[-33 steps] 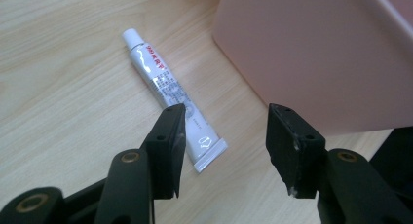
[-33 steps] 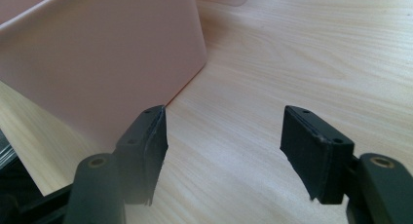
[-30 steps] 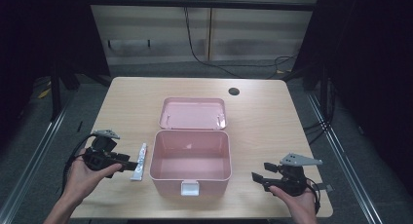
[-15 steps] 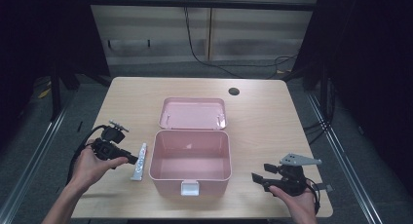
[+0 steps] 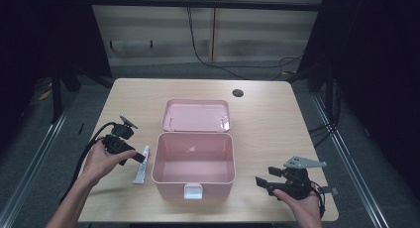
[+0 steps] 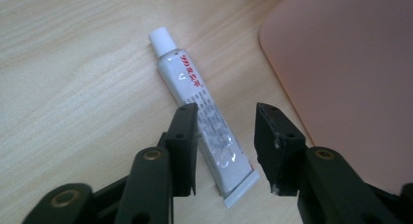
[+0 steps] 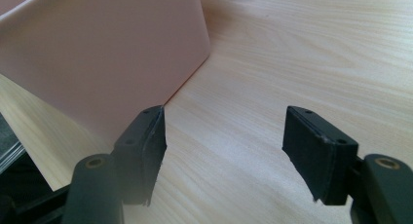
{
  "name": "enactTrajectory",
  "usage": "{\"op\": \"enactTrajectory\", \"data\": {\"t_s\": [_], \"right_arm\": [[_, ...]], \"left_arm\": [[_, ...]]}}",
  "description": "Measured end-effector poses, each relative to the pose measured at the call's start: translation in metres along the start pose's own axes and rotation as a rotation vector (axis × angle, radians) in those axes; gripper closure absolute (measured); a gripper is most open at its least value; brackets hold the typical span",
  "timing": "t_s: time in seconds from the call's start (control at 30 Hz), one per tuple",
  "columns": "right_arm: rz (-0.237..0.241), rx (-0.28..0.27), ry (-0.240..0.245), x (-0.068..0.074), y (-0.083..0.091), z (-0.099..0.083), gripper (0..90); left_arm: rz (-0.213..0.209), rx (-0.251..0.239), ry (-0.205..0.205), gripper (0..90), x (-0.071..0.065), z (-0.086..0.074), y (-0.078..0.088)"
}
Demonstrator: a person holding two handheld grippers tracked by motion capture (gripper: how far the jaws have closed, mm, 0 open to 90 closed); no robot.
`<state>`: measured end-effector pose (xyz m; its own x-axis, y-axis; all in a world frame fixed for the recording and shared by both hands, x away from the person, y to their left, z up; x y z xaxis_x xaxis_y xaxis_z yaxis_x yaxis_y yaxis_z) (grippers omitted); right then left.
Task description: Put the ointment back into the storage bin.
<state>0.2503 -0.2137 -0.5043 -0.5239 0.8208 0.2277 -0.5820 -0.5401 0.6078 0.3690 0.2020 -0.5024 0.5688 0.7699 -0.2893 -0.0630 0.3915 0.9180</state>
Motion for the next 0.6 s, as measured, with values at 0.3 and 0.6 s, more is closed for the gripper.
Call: {"op": "enactTrajectory", "data": {"t_s": [0.3,0.6], "right_arm": [[0.002,0.016,-0.018,-0.002,-0.001,-0.002,31.5],[0.005,0.027,-0.008,-0.001,-0.002,-0.003,31.0]], "left_arm": [[0.001,0.033,0.005,60.4,0.004,0.004,-0.009],[0.029,0.059,0.019,61.1,0.005,0.006,-0.024]]}}
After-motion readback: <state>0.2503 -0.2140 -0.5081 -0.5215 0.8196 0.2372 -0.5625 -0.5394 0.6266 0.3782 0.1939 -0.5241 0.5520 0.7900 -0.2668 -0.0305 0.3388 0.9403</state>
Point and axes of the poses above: each handheld gripper's, and its own axes: y roughly backward along the jaws, z roughly out of its top, x roughly to its left, the point moved 8 cm from there along -y, roughly forward along the jaws, and after that the axes turned 1 degree about y, right-handed, at the moved point
